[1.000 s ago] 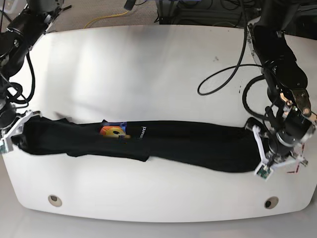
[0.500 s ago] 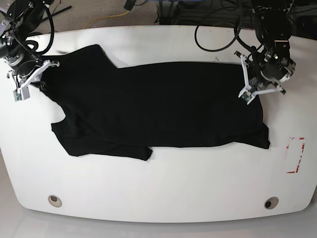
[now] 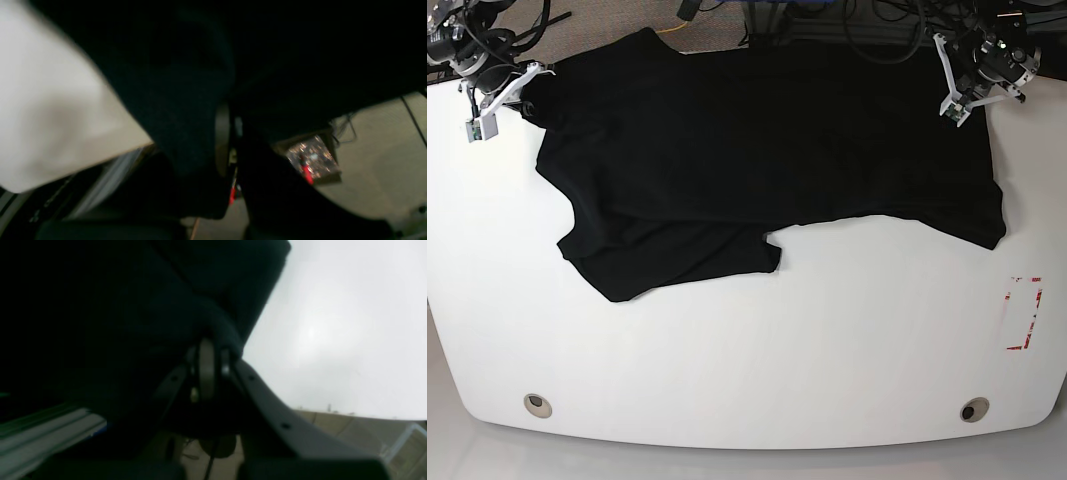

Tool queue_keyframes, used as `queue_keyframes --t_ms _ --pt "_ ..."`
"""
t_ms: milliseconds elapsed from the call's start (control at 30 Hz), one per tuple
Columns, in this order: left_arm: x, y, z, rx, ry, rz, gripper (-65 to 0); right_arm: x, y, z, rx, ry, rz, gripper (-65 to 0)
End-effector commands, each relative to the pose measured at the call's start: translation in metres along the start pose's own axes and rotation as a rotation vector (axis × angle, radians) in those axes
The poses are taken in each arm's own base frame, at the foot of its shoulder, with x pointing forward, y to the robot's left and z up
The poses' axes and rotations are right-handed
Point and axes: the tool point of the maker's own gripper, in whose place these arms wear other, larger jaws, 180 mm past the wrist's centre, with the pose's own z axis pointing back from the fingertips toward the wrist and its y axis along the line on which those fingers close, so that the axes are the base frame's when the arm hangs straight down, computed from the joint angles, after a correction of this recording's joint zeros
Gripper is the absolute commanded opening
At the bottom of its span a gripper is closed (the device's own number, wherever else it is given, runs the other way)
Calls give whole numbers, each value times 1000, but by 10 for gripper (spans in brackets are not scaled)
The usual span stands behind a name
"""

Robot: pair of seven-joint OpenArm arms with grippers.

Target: Fold the T-shirt properly

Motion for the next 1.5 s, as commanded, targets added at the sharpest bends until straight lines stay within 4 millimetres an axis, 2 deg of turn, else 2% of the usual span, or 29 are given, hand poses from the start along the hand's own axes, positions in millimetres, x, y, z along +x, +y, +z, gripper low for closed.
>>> queue_keyframes --t_ms 0,133,233,433,533,633,733,867,967,1033,1100,1267,1333,1467 --pt "0 3 4 15 -4 -3 -647 3 2 5 0 -29 0 -650" --pt "0 3 4 13 -6 -2 -647 -2 3 5 3 -17 -7 -650" --pt "8 7 5 23 -29 -1 -647 -2 6 2 11 -23 -14 -650" --pt "55 34 12 89 -140 5 -647 25 9 -7 27 -98 -21 -650" --pt "91 41 16 100 -230 27 -647 41 11 -22 51 -123 -17 -650" --pt "123 55 26 128 -311 43 -647 61 2 -30 -2 -160 -3 -650" --pt "156 64 38 145 -398 56 -647 88 2 -39 -33 -222 45 -650" --pt "187 76 55 174 -482 57 -647 126 9 -48 -29 -327 91 -650" --pt "221 89 80 209 -622 52 -647 164 10 -47 -43 -424 142 -650" --pt "245 88 92 210 -707 21 -647 186 15 -50 -53 -469 186 -650" --pt "259 92 96 206 -734 12 -647 206 15 -49 -73 -502 219 -650" --pt "296 119 118 223 -808 34 -647 258 11 -43 -122 -546 300 -650" --pt "312 132 135 244 -852 39 -647 280 11 -37 -136 -569 337 -650" --pt "337 166 196 370 -956 27 -647 336 15 -11 -161 -643 421 -650"
